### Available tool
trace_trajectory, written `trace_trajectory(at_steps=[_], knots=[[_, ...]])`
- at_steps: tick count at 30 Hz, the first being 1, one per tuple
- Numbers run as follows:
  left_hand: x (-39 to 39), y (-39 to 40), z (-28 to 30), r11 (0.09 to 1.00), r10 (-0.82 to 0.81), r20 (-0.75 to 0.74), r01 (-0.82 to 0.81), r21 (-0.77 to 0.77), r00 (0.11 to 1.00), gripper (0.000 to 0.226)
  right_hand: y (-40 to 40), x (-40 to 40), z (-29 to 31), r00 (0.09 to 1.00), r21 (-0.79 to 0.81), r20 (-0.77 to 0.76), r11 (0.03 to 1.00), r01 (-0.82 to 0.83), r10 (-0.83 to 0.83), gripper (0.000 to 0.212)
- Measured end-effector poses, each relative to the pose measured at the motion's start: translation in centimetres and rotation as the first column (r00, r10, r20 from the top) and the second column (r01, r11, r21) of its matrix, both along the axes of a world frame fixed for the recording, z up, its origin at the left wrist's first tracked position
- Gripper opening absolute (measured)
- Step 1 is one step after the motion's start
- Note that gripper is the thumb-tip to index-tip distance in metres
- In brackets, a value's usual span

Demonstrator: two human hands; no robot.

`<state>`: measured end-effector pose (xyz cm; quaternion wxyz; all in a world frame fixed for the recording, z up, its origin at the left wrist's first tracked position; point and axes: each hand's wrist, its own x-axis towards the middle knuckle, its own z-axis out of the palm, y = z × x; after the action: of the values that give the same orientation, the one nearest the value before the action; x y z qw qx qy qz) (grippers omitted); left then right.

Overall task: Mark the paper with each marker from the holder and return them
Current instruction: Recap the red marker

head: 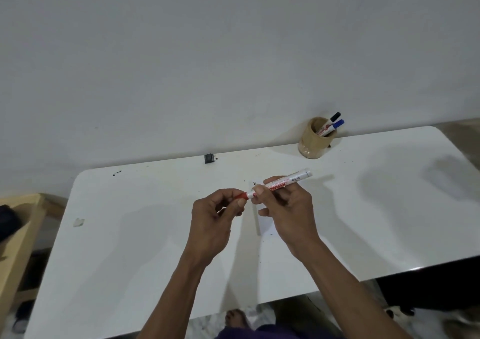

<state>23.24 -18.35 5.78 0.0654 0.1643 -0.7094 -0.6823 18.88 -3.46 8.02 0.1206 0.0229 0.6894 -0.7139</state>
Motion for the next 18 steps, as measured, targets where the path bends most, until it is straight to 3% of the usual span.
trace_trajectory(at_steps=[6, 9, 12, 18], knots=[[-1.2, -0.1, -0.2, 0.993, -0.108, 0.051, 0.11, -0.044, 0.993, 0.012, 3.7, -1.7, 0.4, 0.99, -0.103, 0.105, 0.989, 0.106, -0.095, 0.016], [-2.4, 0.1, 0.1, 0.981, -0.165, 0.073, 0.171, -0.093, 0.984, 0.01, 6.8, -3.8, 1.1, 0.999, 0.156, -0.054, 0.988, 0.002, 0.007, 0.017], [-4.4, 1.3, 0.9, 0.962, -0.225, 0.077, 0.234, -0.138, 0.971, 0.01, 8.4, -5.8, 1.7, 0.959, 0.445, -0.136, 0.88, -0.164, 0.248, 0.016], [-9.7, 5.0, 2.3, 0.94, -0.247, 0.098, 0.263, -0.217, 0.964, 0.008, 11.0, -10.0, 0.9, 0.922, 0.641, -0.125, 0.739, -0.206, 0.366, 0.013]])
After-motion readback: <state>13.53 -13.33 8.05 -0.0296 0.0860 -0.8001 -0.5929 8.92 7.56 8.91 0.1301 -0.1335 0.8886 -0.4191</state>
